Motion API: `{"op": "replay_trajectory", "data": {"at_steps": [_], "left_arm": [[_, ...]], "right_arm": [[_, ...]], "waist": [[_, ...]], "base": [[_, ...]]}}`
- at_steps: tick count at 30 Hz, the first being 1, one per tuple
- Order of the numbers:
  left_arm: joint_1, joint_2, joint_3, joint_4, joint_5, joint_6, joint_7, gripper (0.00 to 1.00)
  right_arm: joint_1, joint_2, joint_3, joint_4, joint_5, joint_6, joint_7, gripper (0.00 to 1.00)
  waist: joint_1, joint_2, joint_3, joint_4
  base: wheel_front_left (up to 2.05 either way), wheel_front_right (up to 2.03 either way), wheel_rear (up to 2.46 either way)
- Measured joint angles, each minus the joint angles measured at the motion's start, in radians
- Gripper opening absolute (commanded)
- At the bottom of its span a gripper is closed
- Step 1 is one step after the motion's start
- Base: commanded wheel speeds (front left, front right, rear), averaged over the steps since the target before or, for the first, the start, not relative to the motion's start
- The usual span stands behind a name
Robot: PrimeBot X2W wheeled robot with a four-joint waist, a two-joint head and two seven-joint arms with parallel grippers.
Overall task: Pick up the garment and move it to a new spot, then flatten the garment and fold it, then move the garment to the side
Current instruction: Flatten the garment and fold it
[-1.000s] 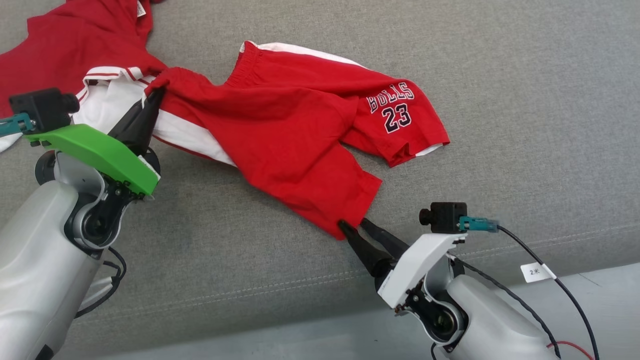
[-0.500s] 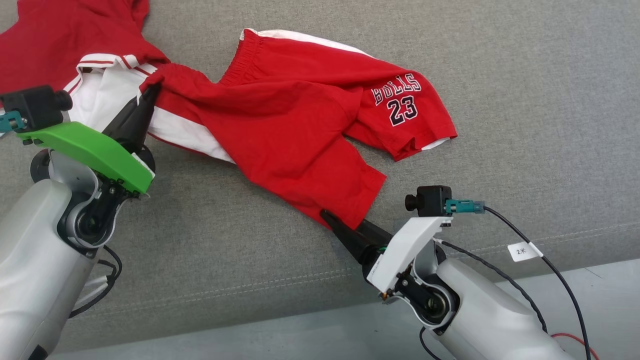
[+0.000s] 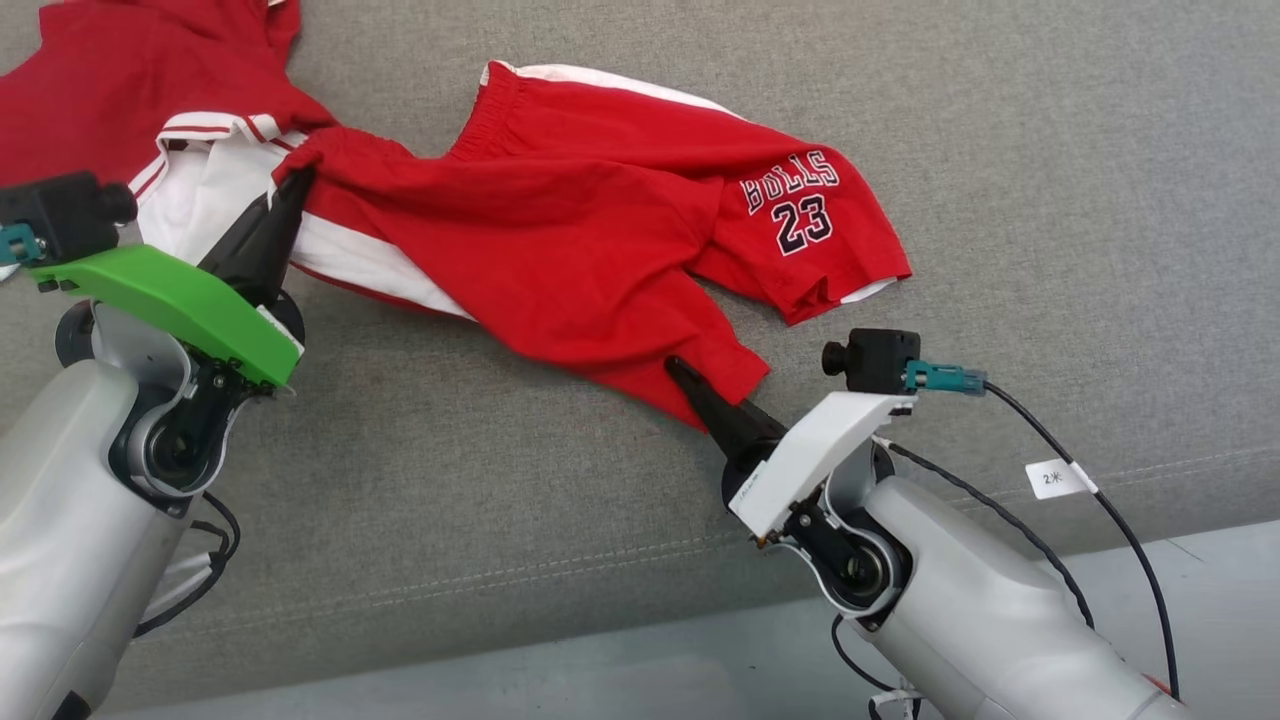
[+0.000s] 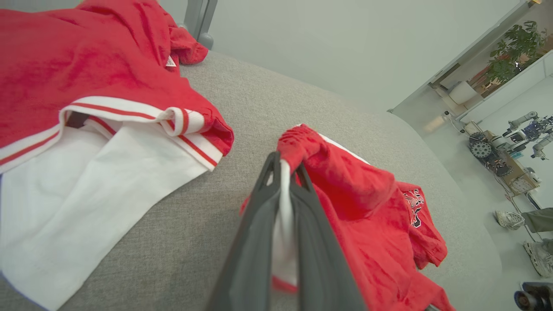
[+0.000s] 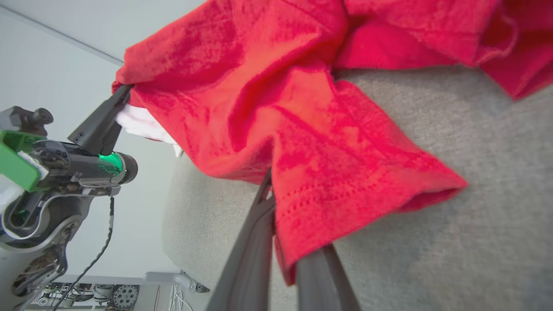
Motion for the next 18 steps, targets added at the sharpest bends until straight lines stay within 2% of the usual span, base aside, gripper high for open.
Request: {"op": "replay_trajectory", "data": {"at_steps": [5, 9, 14, 18], "left_arm": [[0.007, 0.011, 0.011, 0.006, -0.004, 0.000, -0.026, 0.00], [0.045, 0.023, 0.020, 0.009, -0.011, 0.000, -0.049, 0.00], [0.122, 0.006, 0.036, 0.009, -0.025, -0.003, -0.101, 0.00], [0.161, -0.008, -0.003, -0.028, -0.025, -0.008, -0.097, 0.00]], "right_arm": [[0.000, 0.000, -0.027, -0.014, 0.002, 0.000, -0.067, 0.00], [-0.005, -0.023, -0.067, -0.097, 0.002, 0.000, -0.122, 0.00], [-0.025, -0.128, -0.139, -0.222, -0.014, 0.000, -0.134, 0.00], [-0.026, -0.191, -0.168, -0.294, -0.035, 0.000, -0.133, 0.00]], "waist": [[0.0000, 0.0000, -0.020, -0.004], [0.0000, 0.0000, -0.038, -0.014], [0.0000, 0.0000, -0.067, -0.035], [0.0000, 0.0000, -0.086, -0.048]], "base": [[0.00, 0.00, 0.00], [0.00, 0.00, 0.00], [0.00, 0.00, 0.00], [0.00, 0.00, 0.00]]}}
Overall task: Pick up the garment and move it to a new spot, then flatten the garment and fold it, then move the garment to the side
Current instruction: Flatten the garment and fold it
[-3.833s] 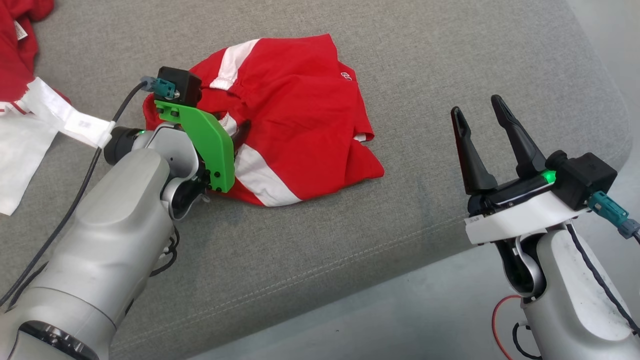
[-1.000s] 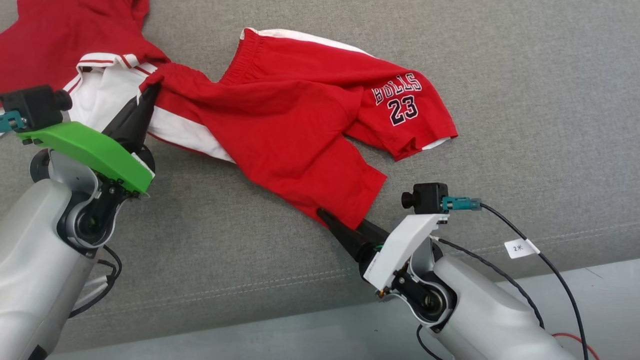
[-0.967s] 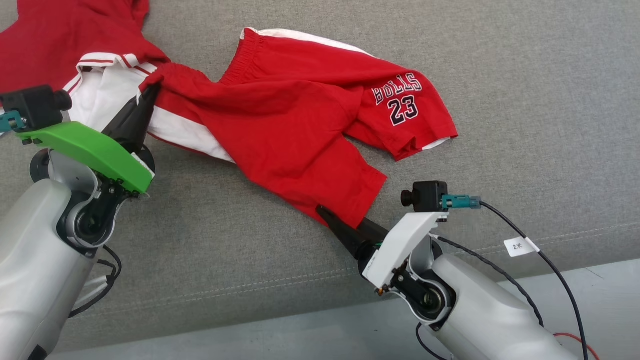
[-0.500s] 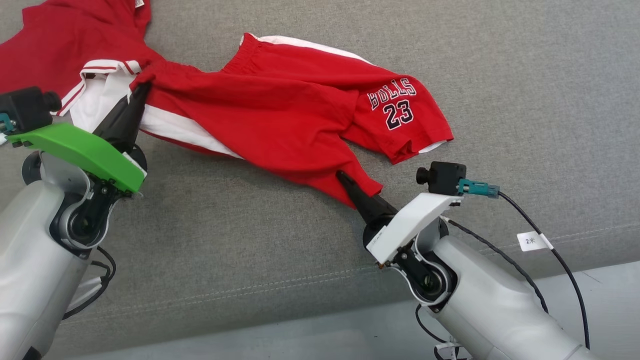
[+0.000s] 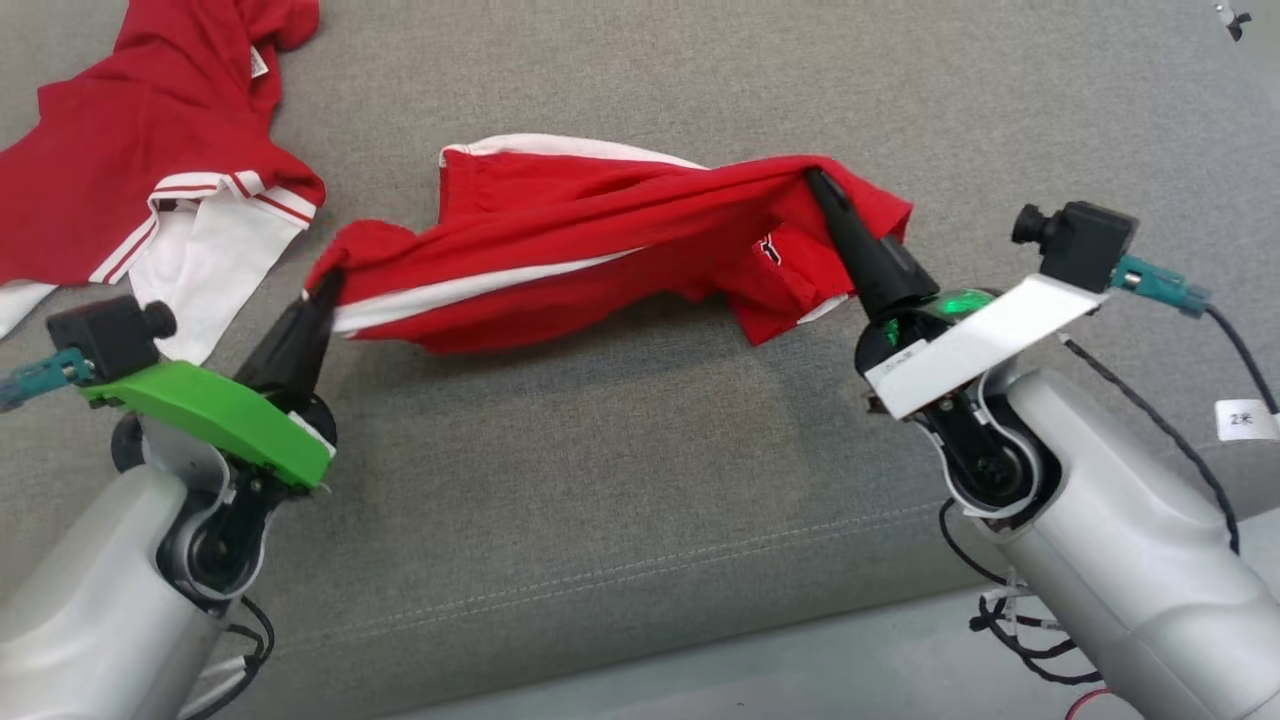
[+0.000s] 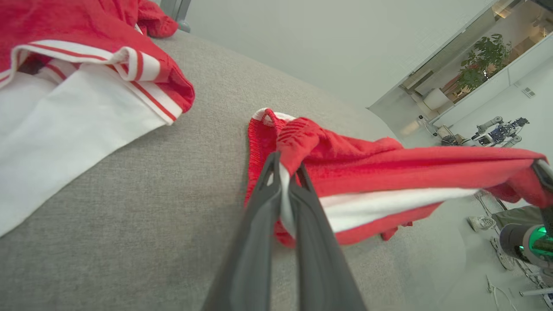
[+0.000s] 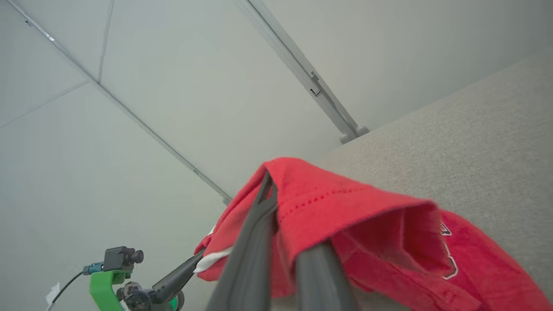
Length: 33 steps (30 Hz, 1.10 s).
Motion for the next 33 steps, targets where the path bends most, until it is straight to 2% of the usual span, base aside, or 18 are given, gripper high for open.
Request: {"op": "replay_trajectory", "data": {"at_steps": [6, 10, 13, 16, 18, 20, 23, 26, 29, 33], "left_arm": [[0.039, 0.000, -0.069, -0.060, 0.014, 0.000, 0.056, 0.00], [0.067, -0.006, -0.085, -0.095, -0.049, 0.001, 0.124, 0.00], [0.068, -0.021, -0.066, -0.110, -0.117, 0.029, 0.166, 0.00], [0.044, -0.021, -0.056, -0.111, -0.158, 0.055, 0.232, 0.00], [-0.003, -0.025, -0.054, -0.109, -0.202, 0.074, 0.303, 0.00], [-0.065, -0.031, -0.031, -0.095, -0.251, 0.111, 0.353, 0.00], [-0.195, -0.025, 0.020, -0.064, -0.277, 0.183, 0.407, 0.00], [-0.344, -0.019, 0.051, -0.053, -0.272, 0.218, 0.442, 0.00], [-0.485, -0.019, 0.091, -0.036, -0.240, 0.229, 0.439, 0.00], [-0.664, -0.028, 0.164, -0.027, -0.178, 0.229, 0.372, 0.00]], "right_arm": [[0.015, -0.093, -0.012, -0.080, -0.006, 0.000, 0.002, 0.00], [0.066, -0.158, -0.003, -0.114, 0.009, 0.000, 0.011, 0.00], [0.076, -0.206, 0.011, -0.119, 0.025, 0.000, 0.058, 0.00], [0.049, -0.224, 0.023, -0.122, 0.038, 0.000, 0.111, 0.00], [-0.003, -0.235, 0.026, -0.125, 0.048, 0.000, 0.152, 0.00], [-0.080, -0.246, 0.024, -0.125, 0.054, 0.000, 0.196, 0.00], [-0.222, -0.244, 0.018, -0.109, 0.067, 0.000, 0.268, 0.00], [-0.364, -0.233, -0.006, -0.062, 0.067, 0.000, 0.328, 0.00], [-0.508, -0.196, -0.049, -0.025, 0.074, -0.022, 0.349, 0.00], [-0.704, -0.156, -0.125, 0.003, 0.045, -0.053, 0.327, 0.00]], "waist": [[0.0000, 0.0000, -0.018, -0.007], [0.0000, 0.0000, -0.022, -0.004], [0.0000, 0.0000, -0.011, -0.001], [0.0000, 0.0000, 0.006, 0.001], [0.0000, 0.0000, 0.021, 0.003], [0.0000, 0.0000, 0.038, 0.003], [0.0000, 0.0000, 0.070, 0.004], [0.0000, 0.0000, 0.106, 0.003], [0.0000, 0.0000, 0.144, 0.001], [0.0000, 0.0000, 0.198, -0.002]], "base": [[0.00, 0.00, 0.00], [0.00, 0.00, 0.00], [0.00, 0.00, 0.00], [0.00, 0.00, 0.00], [0.00, 0.00, 0.00], [0.00, 0.00, 0.00], [0.00, 0.00, 0.00], [0.00, 0.00, 0.00], [0.00, 0.00, 0.00], [0.00, 0.00, 0.00]]}}
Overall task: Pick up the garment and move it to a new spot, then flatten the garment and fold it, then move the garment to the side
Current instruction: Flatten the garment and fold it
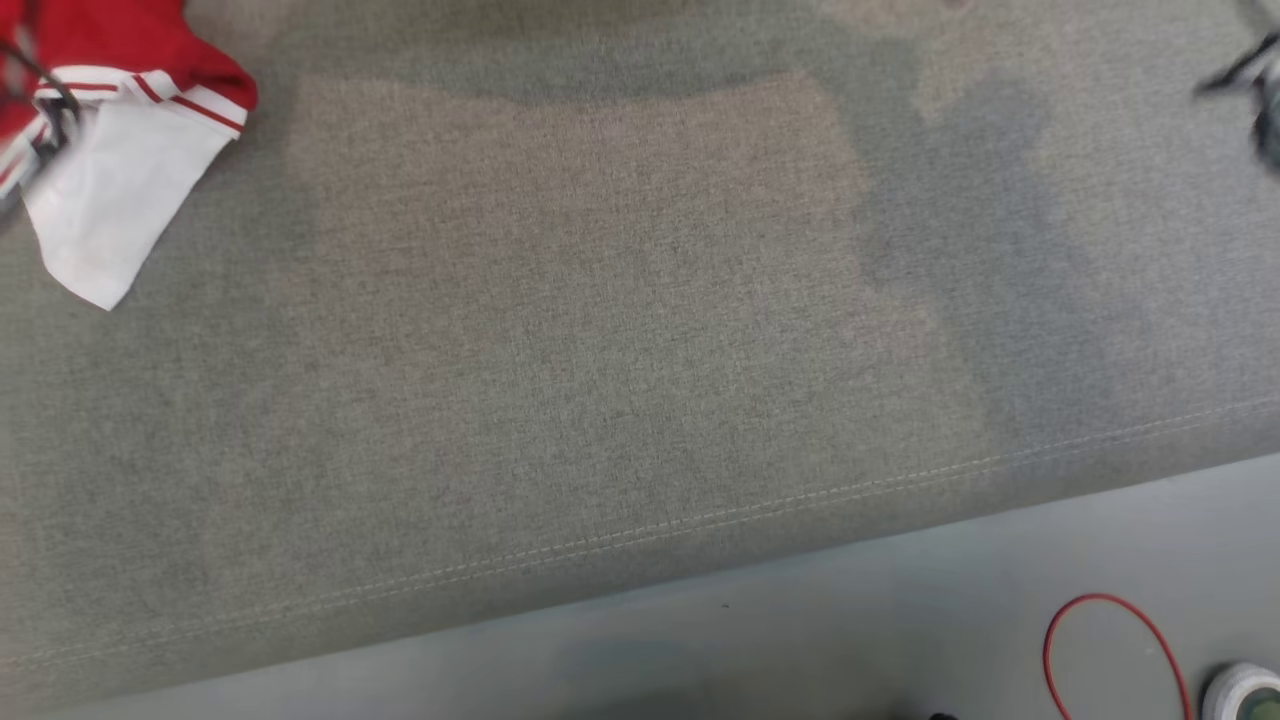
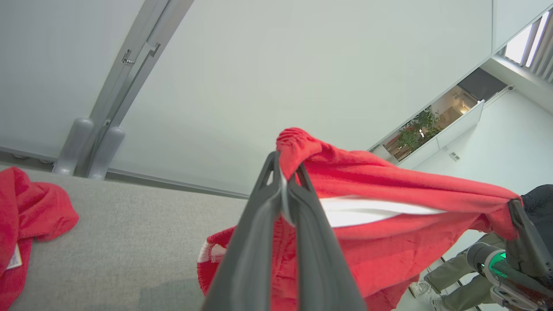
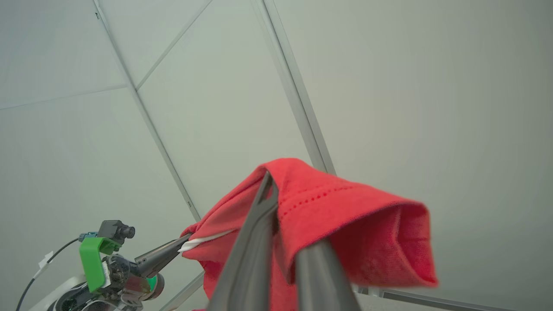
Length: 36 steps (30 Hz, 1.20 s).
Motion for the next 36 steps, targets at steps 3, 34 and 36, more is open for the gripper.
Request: {"op": "replay_trajectory", "data": {"at_steps": [3, 34, 36], "left_arm": [[-0.127, -0.029, 0.066, -0.019, 0.007, -0.002, -0.055, 0.00], [0.588, -0.115, -0.191, 0.064, 0.158, -0.221, -0.339, 0.00], [0.597, -0.110, -0.212, 0.052, 0.204, -0.221, -0.370, 0.00]], "right_arm": [[-0.133, 0.020, -0.069, -0.008, -0.019, 0.001, -0.065, 0.00], [0.617, -0.009, 0.150, 0.151, -0.010, 0.054, -0.307, 0.00], [0.633, -0.038, 0.162, 0.146, -0.028, 0.054, -0.312, 0.00]], "waist": [[0.0000, 0.0000, 0.041, 0.001], [-0.0001, 0.0000, -0.069, 0.052], [-0.0001, 0.0000, -0.089, 0.053]], "base": [[0.00, 0.00, 0.00], [0.00, 0.00, 0.00], [0.00, 0.00, 0.00]]}}
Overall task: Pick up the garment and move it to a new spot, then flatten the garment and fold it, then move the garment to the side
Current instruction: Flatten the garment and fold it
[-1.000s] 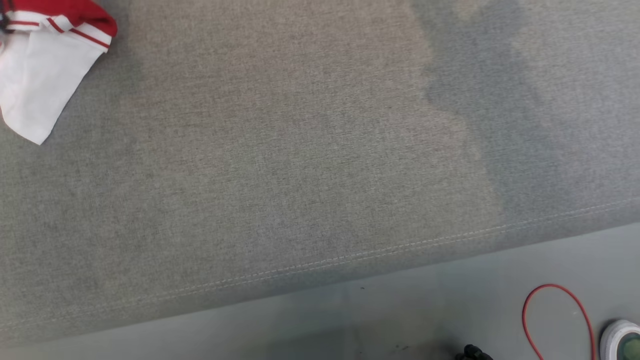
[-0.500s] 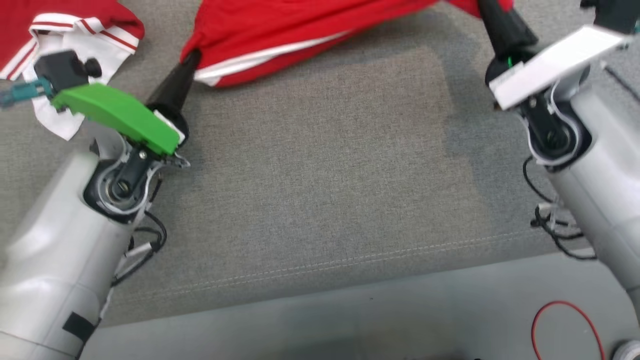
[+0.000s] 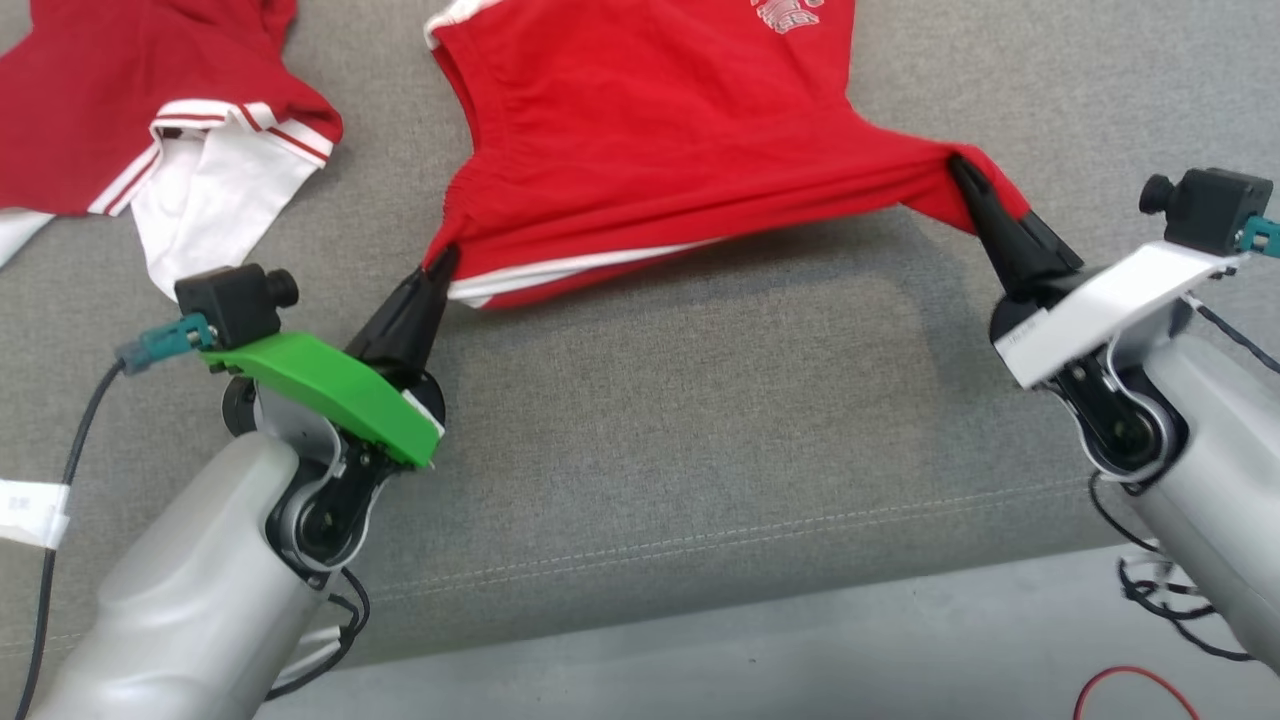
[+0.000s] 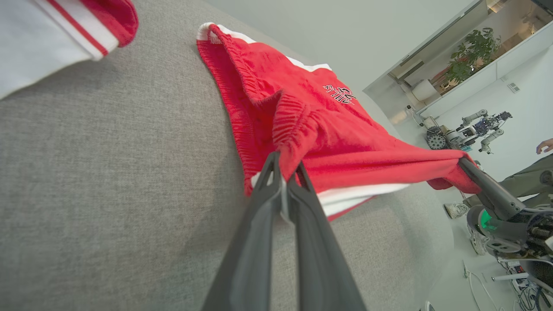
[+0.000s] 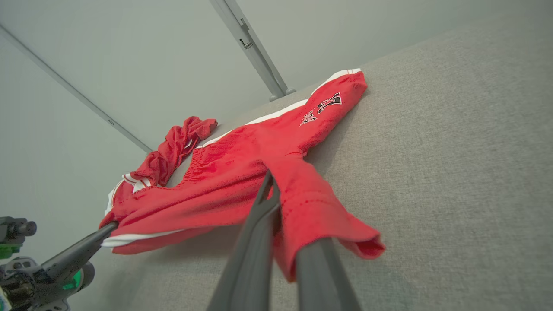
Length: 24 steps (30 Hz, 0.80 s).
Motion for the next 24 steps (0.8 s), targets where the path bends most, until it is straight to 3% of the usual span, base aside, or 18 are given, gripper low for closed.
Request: {"op": "replay_trajectory", "data": {"at_steps": [5, 15, 18, 19, 20, 24], "left_arm": [[0.042, 0.020, -0.058, -0.016, 0.072, -0.007, -0.019, 0.00], [0.108, 0.019, -0.112, 0.001, 0.129, -0.007, -0.030, 0.00], [0.122, -0.003, -0.112, -0.001, 0.129, -0.007, -0.036, 0.00], [0.125, -0.006, -0.112, 0.001, 0.129, -0.007, -0.037, 0.00], [0.127, -0.008, -0.113, 0.003, 0.130, -0.007, -0.037, 0.00], [0.133, -0.003, -0.111, 0.017, 0.132, 0.002, -0.045, 0.00]], "right_arm": [[0.022, -0.096, 0.068, -0.011, -0.117, 0.007, -0.002, 0.00], [0.103, -0.147, 0.159, 0.006, -0.097, 0.007, 0.061, 0.00], [0.103, -0.162, 0.168, 0.032, -0.097, 0.010, 0.083, 0.39], [0.102, -0.162, 0.168, 0.038, -0.097, 0.010, 0.088, 0.64], [0.102, -0.163, 0.172, 0.045, -0.099, 0.010, 0.094, 1.00], [0.098, -0.179, 0.174, 0.091, -0.108, 0.007, 0.105, 1.00]], "waist": [[0.0000, 0.0000, -0.047, 0.002], [0.0000, 0.0000, -0.093, 0.012], [0.0000, 0.0000, -0.090, 0.015], [0.0000, 0.0000, -0.089, 0.016], [0.0000, 0.0000, -0.087, 0.017], [0.0000, 0.0000, -0.083, 0.020]], "base": [[0.00, 0.00, 0.00], [0.00, 0.00, 0.00], [0.00, 0.00, 0.00], [0.00, 0.00, 0.00], [0.00, 0.00, 0.00], [0.00, 0.00, 0.00]]}}
